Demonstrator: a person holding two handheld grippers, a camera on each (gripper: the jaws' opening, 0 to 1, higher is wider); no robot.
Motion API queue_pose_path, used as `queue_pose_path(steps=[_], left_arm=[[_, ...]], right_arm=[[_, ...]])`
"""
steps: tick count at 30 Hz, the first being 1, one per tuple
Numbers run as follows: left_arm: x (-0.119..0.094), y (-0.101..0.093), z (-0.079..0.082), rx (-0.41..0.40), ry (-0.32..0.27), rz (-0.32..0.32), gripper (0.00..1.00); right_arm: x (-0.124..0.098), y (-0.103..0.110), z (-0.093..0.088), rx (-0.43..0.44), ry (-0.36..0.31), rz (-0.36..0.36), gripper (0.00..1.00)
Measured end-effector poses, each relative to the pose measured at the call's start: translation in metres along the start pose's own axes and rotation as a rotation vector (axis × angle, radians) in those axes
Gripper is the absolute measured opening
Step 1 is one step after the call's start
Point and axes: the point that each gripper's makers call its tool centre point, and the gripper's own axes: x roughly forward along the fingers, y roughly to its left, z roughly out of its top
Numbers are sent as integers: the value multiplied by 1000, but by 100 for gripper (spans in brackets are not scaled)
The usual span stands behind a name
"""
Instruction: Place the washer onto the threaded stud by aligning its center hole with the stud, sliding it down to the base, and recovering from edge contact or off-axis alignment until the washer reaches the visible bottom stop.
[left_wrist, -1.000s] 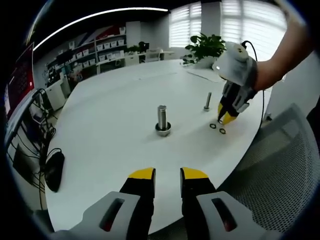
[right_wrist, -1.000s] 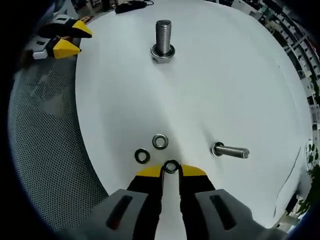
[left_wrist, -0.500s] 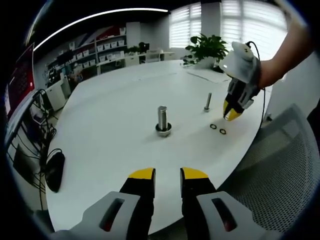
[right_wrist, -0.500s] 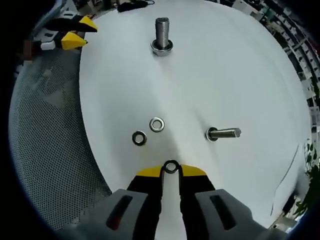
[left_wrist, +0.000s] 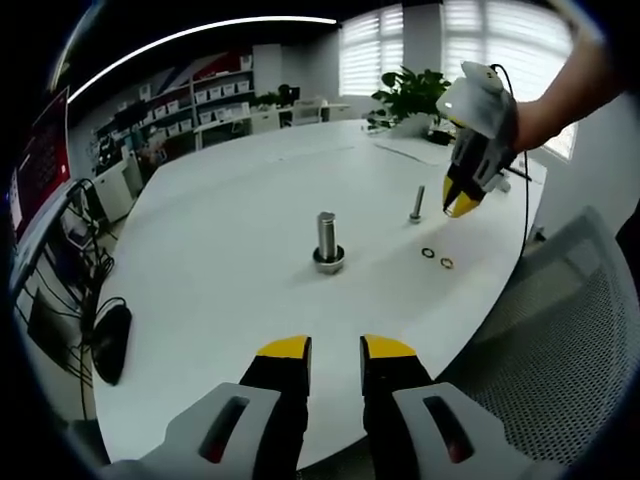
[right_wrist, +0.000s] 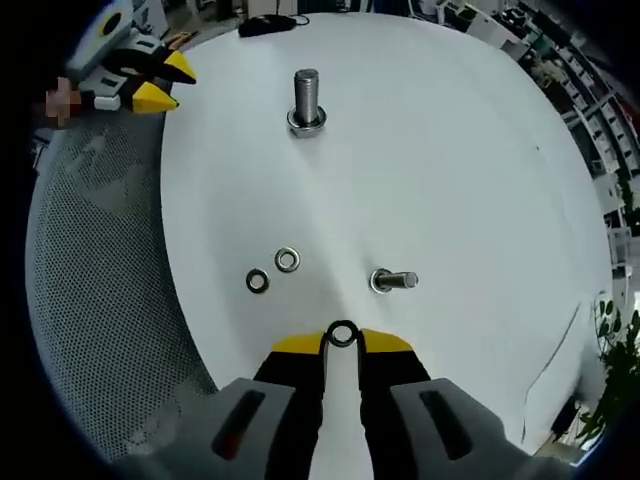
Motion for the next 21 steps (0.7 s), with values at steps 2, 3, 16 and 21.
queue_pose_path(steps=[2, 3, 16, 21], left_arm=[[0, 0, 0, -2, -2, 0, 17], [0, 0, 0, -1, -1, 2, 17], [-1, 0, -1, -1, 2, 3, 17], [-1, 1, -1, -1, 1, 5, 17]], right_arm=[[-2, -3, 2, 2, -5, -3, 14], [-4, -5, 4, 1, -9, -6, 14], [-19, -22, 20, -42, -49, -22, 14], [-21, -25, 27, -51, -62, -25, 14]])
